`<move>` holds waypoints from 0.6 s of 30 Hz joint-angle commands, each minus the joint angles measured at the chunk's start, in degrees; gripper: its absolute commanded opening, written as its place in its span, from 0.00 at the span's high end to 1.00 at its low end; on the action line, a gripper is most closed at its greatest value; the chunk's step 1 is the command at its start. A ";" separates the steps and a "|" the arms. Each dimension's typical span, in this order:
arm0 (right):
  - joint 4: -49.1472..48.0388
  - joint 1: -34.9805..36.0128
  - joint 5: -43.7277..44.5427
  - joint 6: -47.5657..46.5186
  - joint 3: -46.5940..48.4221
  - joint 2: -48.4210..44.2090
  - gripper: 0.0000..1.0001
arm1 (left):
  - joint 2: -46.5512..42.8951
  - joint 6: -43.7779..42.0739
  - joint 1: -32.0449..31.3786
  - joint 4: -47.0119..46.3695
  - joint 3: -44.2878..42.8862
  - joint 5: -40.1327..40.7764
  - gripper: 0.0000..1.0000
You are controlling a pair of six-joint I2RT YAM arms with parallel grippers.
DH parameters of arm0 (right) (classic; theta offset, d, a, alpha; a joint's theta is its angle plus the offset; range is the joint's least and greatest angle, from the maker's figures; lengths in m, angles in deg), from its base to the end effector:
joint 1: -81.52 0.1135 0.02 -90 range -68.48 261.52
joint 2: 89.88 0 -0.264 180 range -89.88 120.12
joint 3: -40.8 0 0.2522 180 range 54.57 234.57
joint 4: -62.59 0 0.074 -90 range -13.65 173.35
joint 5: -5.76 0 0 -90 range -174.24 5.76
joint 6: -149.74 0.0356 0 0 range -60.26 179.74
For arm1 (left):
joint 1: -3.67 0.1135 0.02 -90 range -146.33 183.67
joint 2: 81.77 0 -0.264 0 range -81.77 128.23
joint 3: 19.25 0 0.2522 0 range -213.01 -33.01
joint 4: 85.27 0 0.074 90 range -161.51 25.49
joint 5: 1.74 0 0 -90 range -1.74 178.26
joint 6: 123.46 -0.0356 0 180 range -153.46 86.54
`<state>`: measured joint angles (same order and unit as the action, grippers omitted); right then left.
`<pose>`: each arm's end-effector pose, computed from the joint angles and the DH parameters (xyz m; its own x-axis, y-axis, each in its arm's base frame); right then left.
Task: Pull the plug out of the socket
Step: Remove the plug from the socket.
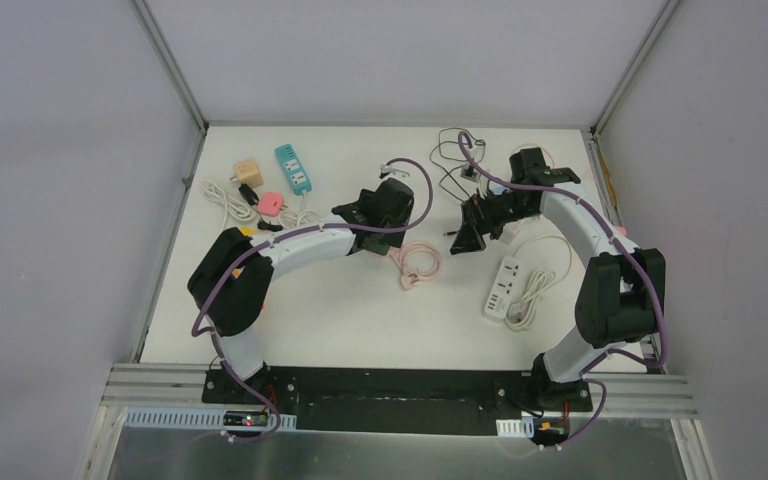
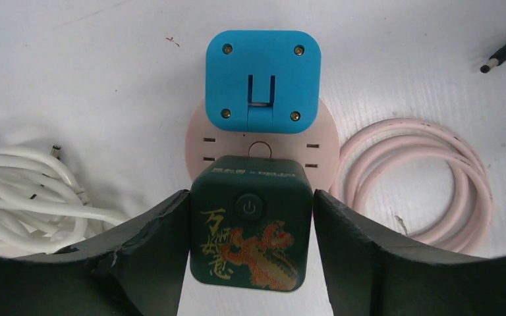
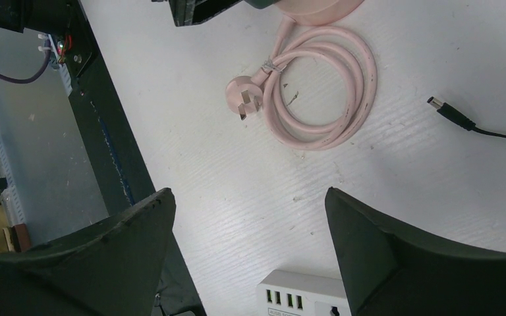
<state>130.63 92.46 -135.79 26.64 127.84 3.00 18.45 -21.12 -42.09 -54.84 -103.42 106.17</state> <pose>0.2999 0.0864 0.2591 -0.6091 -0.4636 -0.6435 -0.7928 0.3773 0.4786 0.2754 -0.2671 0.2254 -0.6083 0.3332 -0.7204 0.4135 0.9078 0.0707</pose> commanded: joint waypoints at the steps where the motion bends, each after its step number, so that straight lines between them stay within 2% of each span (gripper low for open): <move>1: 0.11 -0.66 -2.40 -0.83 0.68 -1.52 0.13 | 2.03 -1.53 -0.12 1.43 -2.92 -0.17 0.37; 6: 1.24 -0.87 -2.75 -1.78 1.06 -1.05 0.12 | 2.12 -4.69 -0.12 1.77 -2.34 -2.47 0.46; 9: 1.39 -1.06 -2.80 -1.88 1.03 -1.02 0.12 | 2.00 -8.24 -0.03 1.75 -1.91 -4.90 0.55; 18: 1.31 -2.21 -4.01 -1.38 0.99 -0.97 0.13 | 1.20 -28.05 0.55 1.18 0.30 -22.22 0.81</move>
<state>131.77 91.17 -136.65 26.20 127.84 3.00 20.33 -36.94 -41.96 -55.43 -104.45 95.81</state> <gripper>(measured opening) 0.875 0.592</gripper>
